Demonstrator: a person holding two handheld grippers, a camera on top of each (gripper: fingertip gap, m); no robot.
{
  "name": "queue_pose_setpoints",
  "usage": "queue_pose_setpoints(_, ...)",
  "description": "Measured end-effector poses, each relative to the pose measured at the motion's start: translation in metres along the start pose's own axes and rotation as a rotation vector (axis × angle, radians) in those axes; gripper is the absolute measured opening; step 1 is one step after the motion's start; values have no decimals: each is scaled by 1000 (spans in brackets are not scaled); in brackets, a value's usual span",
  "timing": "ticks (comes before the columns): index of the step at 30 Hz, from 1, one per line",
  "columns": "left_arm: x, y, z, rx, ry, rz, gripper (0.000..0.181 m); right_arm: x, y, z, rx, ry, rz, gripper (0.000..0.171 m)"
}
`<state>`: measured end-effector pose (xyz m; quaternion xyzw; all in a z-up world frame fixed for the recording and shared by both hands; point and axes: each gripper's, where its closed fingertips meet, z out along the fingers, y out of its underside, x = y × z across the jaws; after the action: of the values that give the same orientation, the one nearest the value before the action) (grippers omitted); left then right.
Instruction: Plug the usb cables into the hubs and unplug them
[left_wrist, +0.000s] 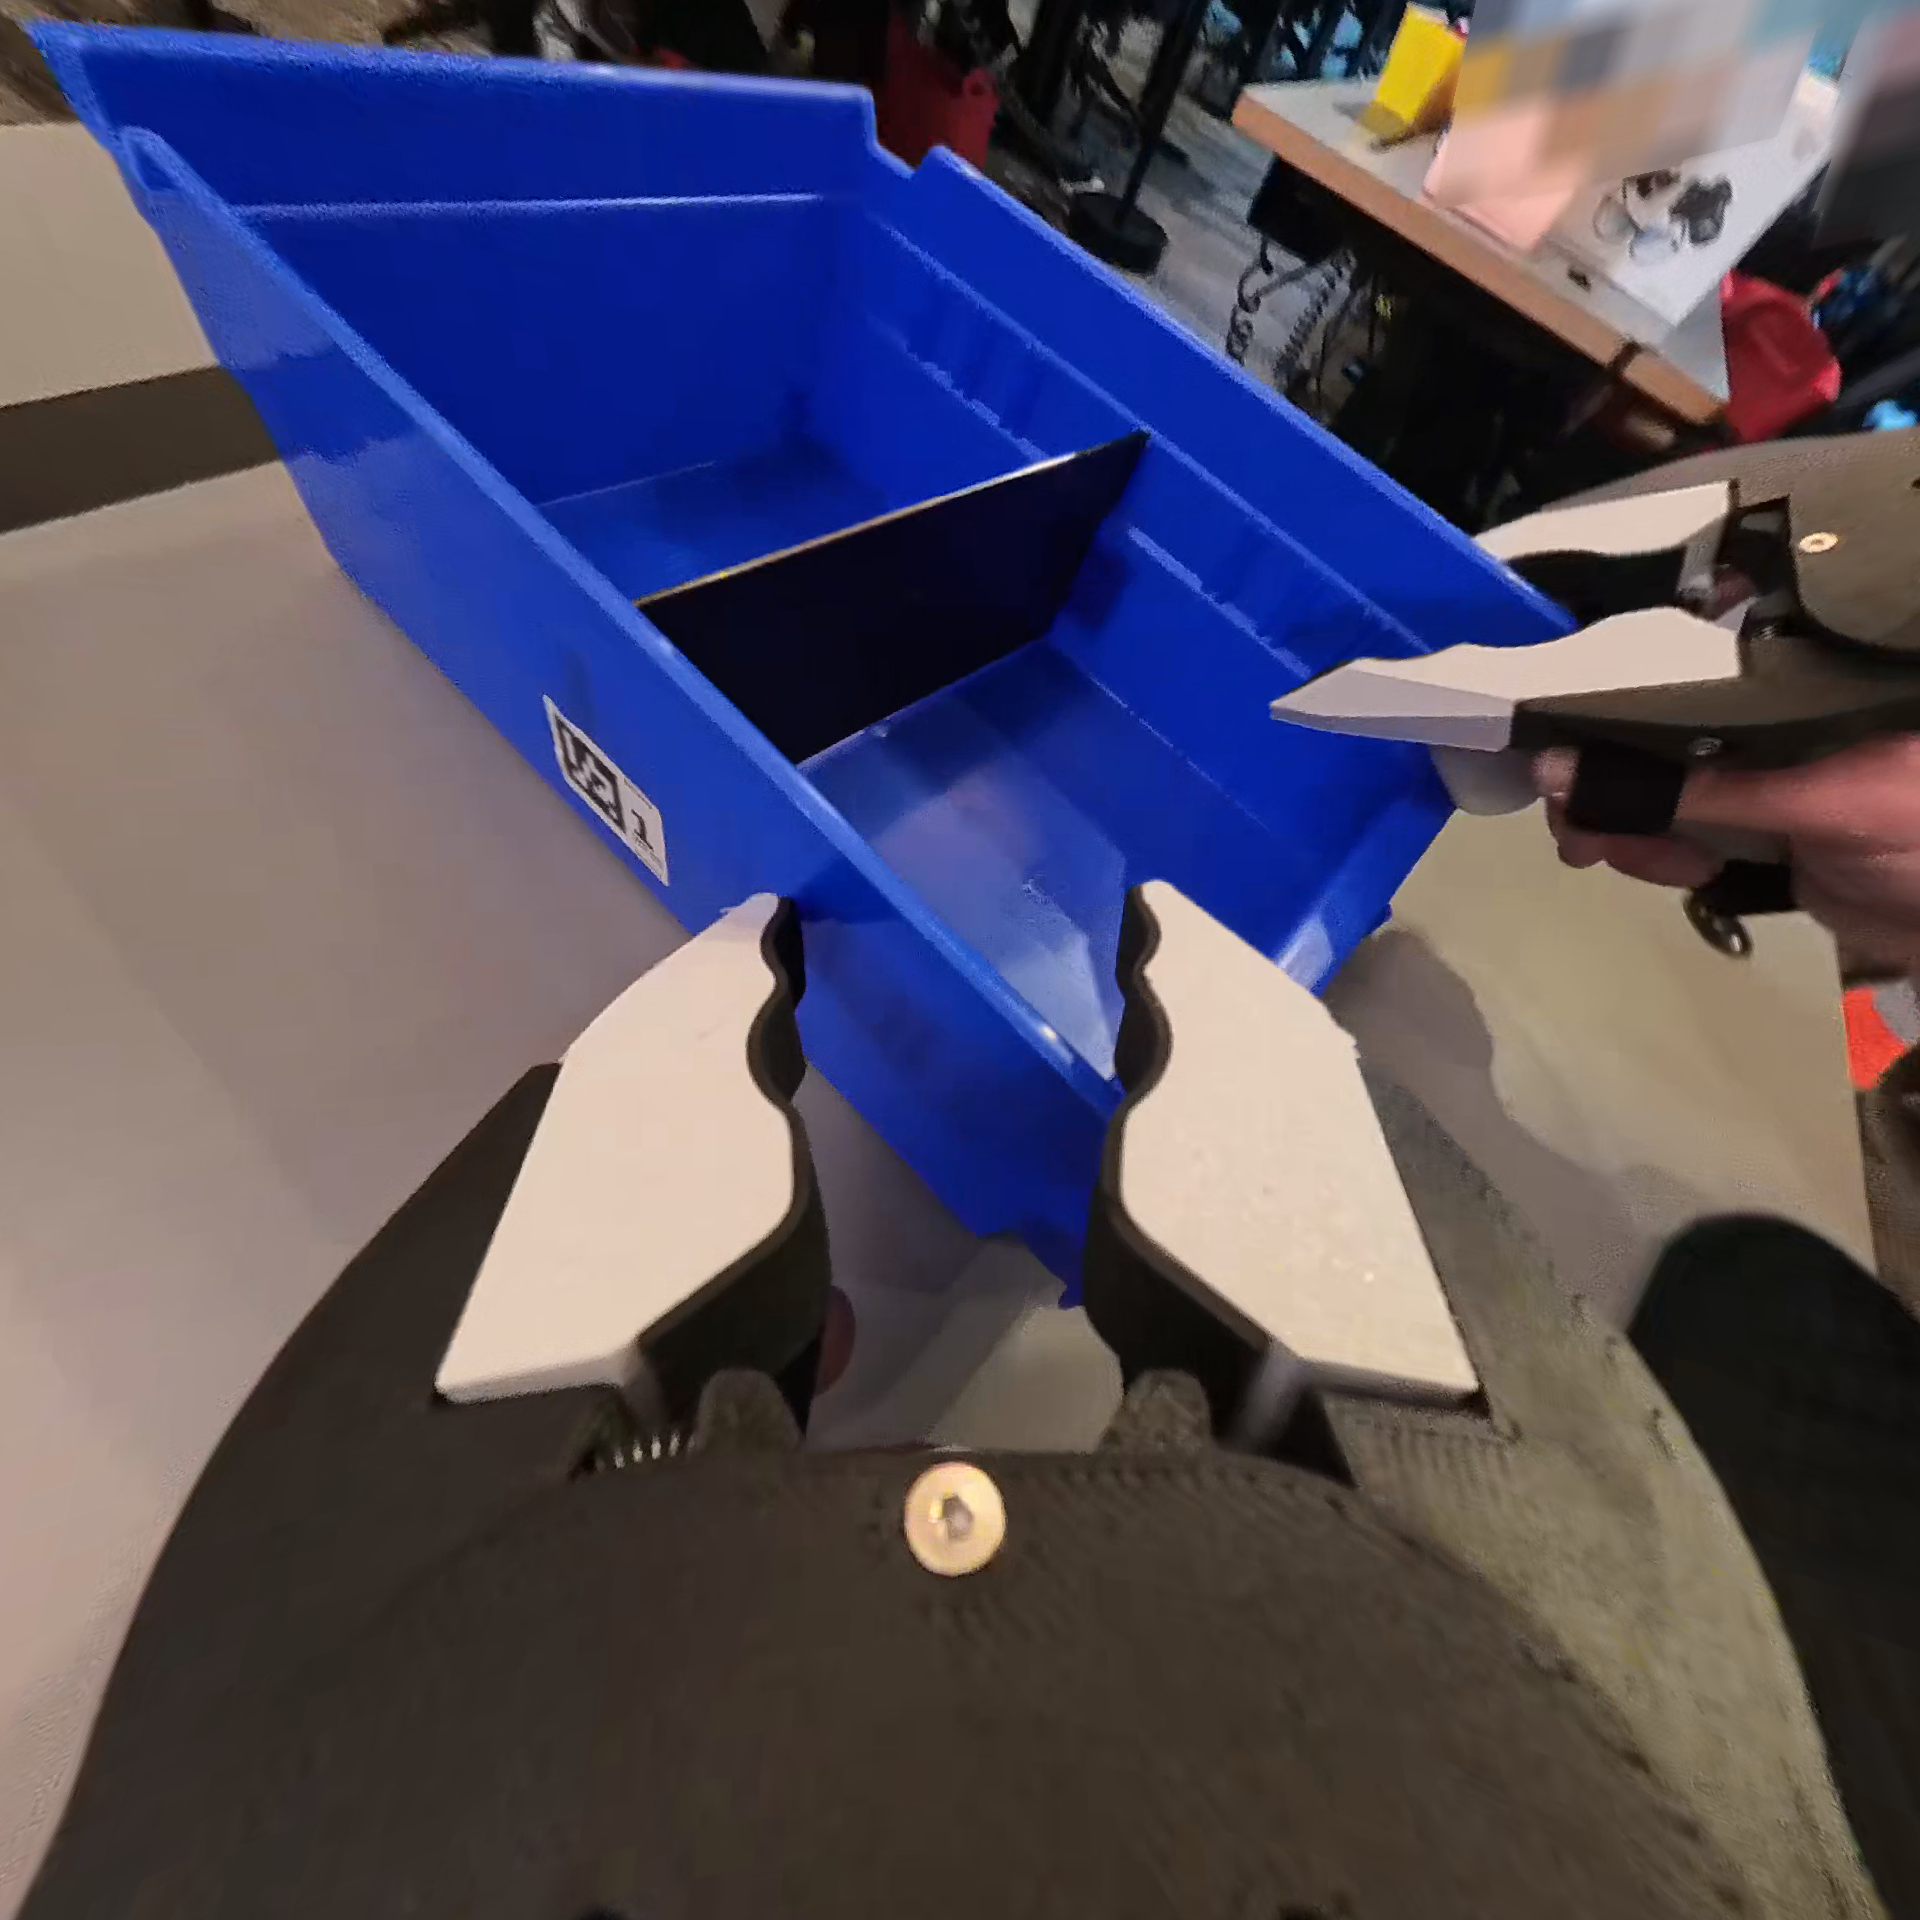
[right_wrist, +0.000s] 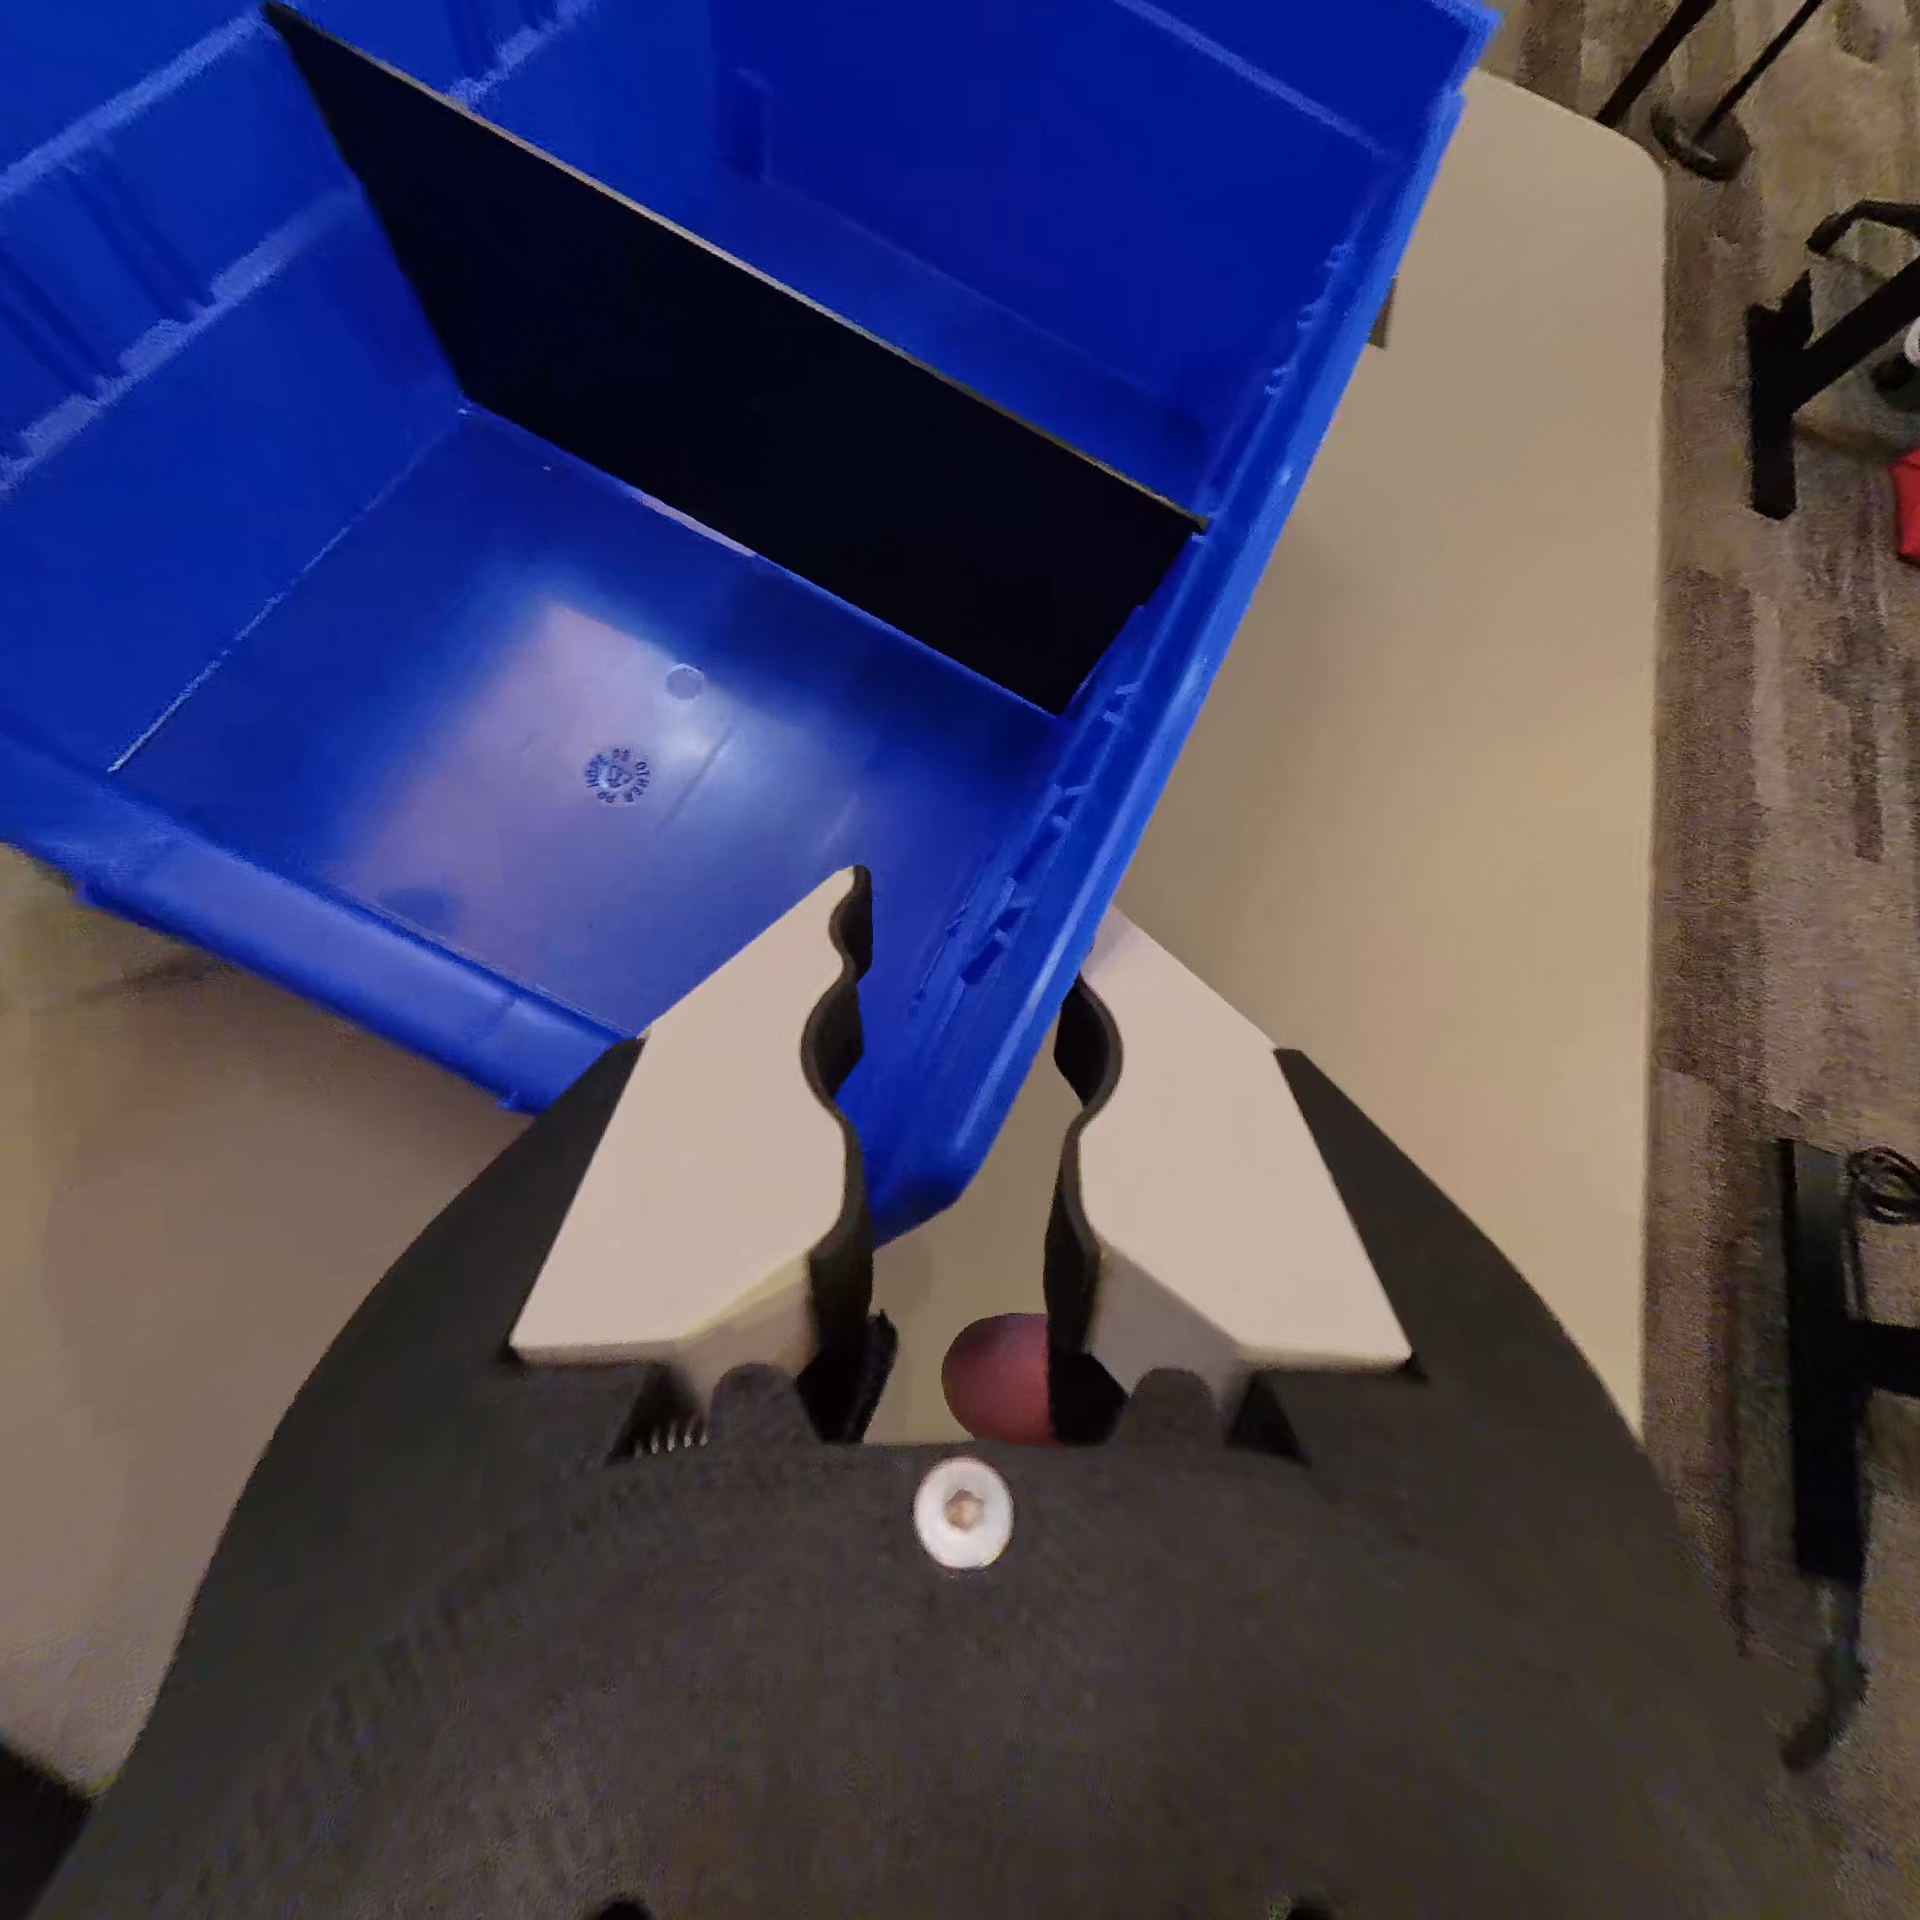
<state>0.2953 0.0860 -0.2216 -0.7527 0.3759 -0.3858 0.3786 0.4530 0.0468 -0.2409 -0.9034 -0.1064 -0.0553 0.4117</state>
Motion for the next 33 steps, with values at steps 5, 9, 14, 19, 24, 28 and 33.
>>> queue_pose_setpoints(5,-3,-18,30,76,-46,-93,60,41,-11,24,-33,45,-27,25)
queue_pose_setpoints(9,-7,-30,50,111,-68,-121,62,66,-21,42,-39,59,-26,21)
queue_pose_setpoints(14,-17,-42,68,121,-89,-140,61,84,-29,59,-45,70,-18,19)
queue_pose_setpoints(19,-20,-49,66,176,-87,-109,71,88,-35,56,6,59,6,43)
queue_pose_setpoints(24,-28,-73,21,309,-114,5,78,111,-50,8,110,265,-54,64)
queue_pose_setpoints(28,-36,-91,-37,361,-132,109,76,76,-96,-43,276,289,-135,65)
queue_pose_setpoints(33,-61,-104,-121,405,-199,223,73,-17,-170,-80,472,164,-243,63)
